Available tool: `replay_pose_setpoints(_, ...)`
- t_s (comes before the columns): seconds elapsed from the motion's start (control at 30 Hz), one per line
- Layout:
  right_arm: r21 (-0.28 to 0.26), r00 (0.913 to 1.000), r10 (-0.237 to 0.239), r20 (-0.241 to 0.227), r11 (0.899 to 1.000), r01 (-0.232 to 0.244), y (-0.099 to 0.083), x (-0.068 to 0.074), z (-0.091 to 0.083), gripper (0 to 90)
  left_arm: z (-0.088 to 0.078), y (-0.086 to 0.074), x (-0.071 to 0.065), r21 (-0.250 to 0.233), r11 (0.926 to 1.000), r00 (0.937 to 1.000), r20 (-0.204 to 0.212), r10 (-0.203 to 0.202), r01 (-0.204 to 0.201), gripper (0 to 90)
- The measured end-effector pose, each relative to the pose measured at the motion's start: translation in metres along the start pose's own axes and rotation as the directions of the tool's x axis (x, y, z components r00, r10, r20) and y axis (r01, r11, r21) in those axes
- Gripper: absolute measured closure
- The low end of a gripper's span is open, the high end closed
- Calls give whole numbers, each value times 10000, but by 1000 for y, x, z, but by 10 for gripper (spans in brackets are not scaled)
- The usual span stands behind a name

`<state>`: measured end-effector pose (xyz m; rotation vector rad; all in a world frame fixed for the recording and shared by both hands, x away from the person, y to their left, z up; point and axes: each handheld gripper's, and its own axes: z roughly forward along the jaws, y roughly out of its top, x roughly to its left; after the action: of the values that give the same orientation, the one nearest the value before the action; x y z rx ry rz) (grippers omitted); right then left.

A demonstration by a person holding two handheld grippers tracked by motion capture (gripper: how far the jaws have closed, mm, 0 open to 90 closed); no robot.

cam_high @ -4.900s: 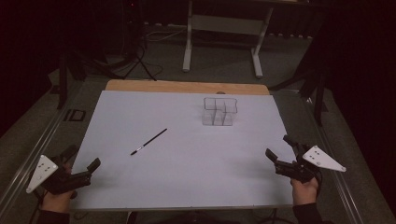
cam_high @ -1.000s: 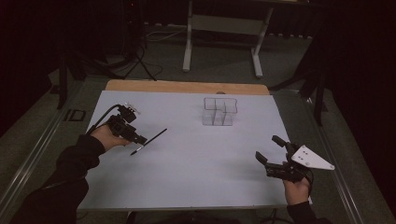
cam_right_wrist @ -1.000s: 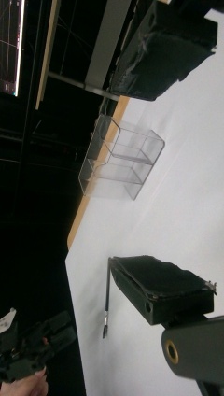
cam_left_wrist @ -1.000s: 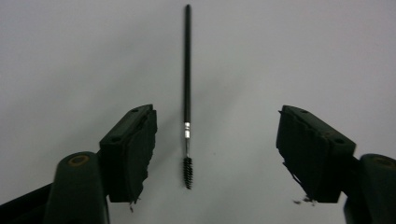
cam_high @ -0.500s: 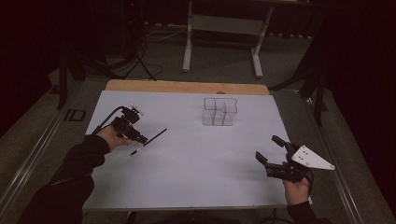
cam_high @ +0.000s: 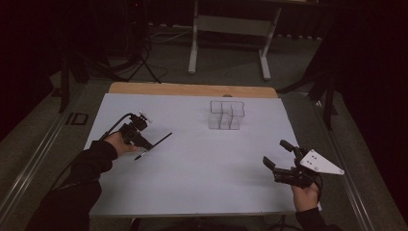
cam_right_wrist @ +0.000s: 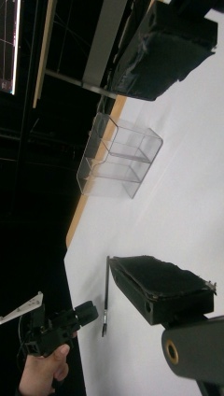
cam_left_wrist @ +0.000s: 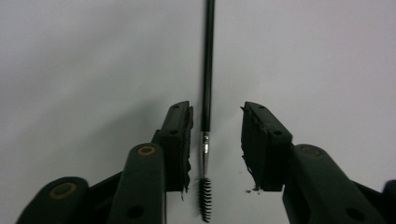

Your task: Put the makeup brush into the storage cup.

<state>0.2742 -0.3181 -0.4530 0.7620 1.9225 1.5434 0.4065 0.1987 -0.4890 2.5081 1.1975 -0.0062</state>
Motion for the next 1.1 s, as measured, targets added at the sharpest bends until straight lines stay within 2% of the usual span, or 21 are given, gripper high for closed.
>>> replay_pose_setpoints(0.23, 9, 10000, 26, -37, 10000, -26, 0, 0, 0, 138, 11, -3, 4, 276, 9995, 9997, 224, -132, 126, 687)
replay_pose_setpoints(0.33, 33, 10000, 36, -31, 10000, -36, -1, 0, 0, 138, 14, -3, 5, 398, 9991, 9998, 152, -135, 129, 713)
replay_pose_setpoints(0.6, 31, 10000, 12, -11, 10000, -12, -1, -1, 1, 138, 20, -3, 4, 680, 9976, 9999, 123, 90, -98, 752)
replay_pose_setpoints(0.83, 12, 10000, 9, -1, 10000, -9, 0, -1, 0, 138, 21, -2, 3, 852, 9961, 9996, -145, 259, -246, 846)
replay_pose_setpoints(0.9, 25, 10000, 26, -6, 10000, -26, -1, -1, 0, 138, 21, -1, 1, 924, 9948, 9987, -233, 454, -431, 847)
replay_pose_setpoints(1.1, 39, 10000, 9, 4, 10000, -9, -1, -1, 0, 138, 21, 1, 2, 1026, 9935, 9984, -231, 524, -497, 860)
